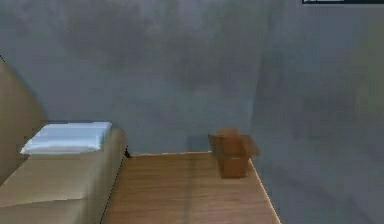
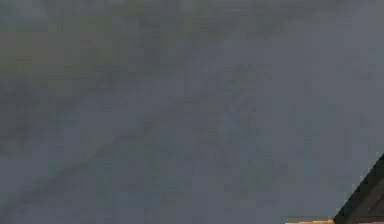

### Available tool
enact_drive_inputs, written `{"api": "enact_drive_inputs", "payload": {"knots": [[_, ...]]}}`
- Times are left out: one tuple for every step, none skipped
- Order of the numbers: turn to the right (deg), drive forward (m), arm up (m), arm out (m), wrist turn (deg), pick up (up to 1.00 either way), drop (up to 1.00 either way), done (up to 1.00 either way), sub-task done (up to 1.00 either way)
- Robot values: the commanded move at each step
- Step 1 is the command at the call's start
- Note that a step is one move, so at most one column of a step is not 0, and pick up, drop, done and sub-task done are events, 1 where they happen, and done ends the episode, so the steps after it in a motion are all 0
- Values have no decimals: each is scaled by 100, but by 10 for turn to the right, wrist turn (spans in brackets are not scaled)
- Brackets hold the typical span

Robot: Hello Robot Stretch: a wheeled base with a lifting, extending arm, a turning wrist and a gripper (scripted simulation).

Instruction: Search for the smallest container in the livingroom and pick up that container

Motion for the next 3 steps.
{"api": "enact_drive_inputs", "payload": {"knots": [[0, 60, 0, 0, 0, 0, 0, 0, 0], [450, 0, 0, 0, 0, 0, 0, 0, 0], [450, 0, 0, 0, 0, 0, 0, 0, 0]]}}
